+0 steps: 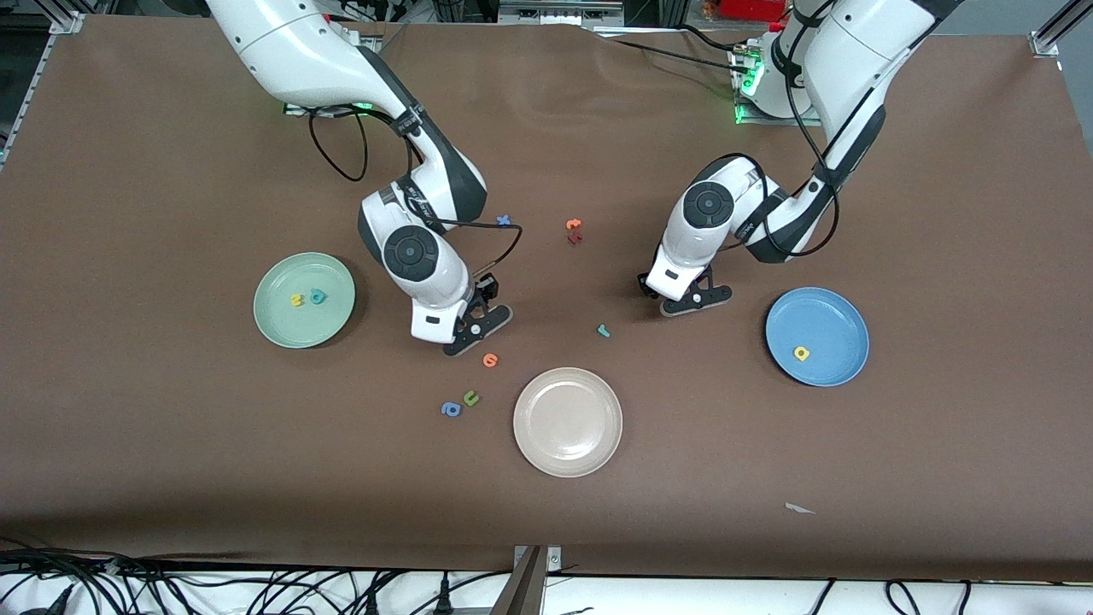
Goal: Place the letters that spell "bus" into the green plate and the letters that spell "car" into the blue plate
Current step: 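Grasp the cyan u with the left gripper while the right gripper grasps yellow u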
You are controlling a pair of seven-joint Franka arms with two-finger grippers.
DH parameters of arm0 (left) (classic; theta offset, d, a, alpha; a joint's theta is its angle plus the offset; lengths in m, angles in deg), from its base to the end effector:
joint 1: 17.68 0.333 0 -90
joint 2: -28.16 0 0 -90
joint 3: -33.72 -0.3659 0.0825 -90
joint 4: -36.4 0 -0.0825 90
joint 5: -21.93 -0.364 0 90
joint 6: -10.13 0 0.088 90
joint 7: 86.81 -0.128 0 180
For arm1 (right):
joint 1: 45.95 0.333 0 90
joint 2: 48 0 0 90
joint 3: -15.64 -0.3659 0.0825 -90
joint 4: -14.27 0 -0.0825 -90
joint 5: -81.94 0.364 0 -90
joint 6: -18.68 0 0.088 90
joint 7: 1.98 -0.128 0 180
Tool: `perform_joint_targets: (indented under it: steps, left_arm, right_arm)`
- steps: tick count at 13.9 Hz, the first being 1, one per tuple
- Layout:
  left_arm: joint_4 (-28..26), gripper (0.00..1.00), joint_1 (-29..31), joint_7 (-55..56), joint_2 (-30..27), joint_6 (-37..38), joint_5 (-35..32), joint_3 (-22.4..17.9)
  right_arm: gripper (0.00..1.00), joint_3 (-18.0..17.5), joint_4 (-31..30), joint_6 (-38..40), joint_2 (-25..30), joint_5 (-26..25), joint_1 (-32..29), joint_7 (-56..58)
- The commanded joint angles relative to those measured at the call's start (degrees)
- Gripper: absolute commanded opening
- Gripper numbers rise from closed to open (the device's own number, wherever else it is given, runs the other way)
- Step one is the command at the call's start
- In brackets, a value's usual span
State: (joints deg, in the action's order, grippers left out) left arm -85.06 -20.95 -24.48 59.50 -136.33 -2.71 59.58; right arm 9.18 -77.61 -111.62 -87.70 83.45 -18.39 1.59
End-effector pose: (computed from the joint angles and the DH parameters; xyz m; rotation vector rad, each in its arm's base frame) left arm 0.5094 -0.2790 0.2094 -3.0987 -0.4179 0.0246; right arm 0.5946 0.3874 0.2545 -2.9142 -0.9233 0.0645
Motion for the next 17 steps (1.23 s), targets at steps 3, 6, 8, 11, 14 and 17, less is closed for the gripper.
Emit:
perform_joint_targets:
  steps: [3, 6, 8, 11, 14, 17]
  left_arm:
    - [-0.79, 0.36, 0.63, 1.13, -0.05, -0.68, -2.07, 0.42]
    - [-1.14, 0.34, 0.72, 0.95, -0.14, -0.76, -2.07, 0.43]
    - [-1.14, 0.32, 0.81, 0.87, -0.05, -0.68, -2.07, 0.43]
    - [-1.14, 0.29, 0.81, 0.69, -0.05, -0.68, -2.07, 0.43]
    - [-0.53, 0.29, 1.16, -1.32, -0.31, -0.24, -2.07, 0.43]
    - [0.70, 0.29, 4.22, -7.29, -0.75, 0.37, -1.98, 0.34]
  right_arm:
    - [0.54, 0.23, 1.70, -1.61, -1.87, -4.49, 0.04, -0.32]
    - [0.54, 0.31, 1.35, -4.25, -3.19, -4.67, 0.30, -0.32]
    - [0.54, 0.31, 1.35, -4.61, -3.72, -4.76, 0.65, -0.32]
    - [0.54, 0.49, 0.39, -5.84, -4.60, -5.72, 0.83, -0.41]
    - [0.50, 0.58, -0.49, -6.37, -4.60, -5.73, 0.83, -0.32]
    - [0.38, 0.58, -1.28, -6.28, -4.60, -5.81, 0.74, -0.32]
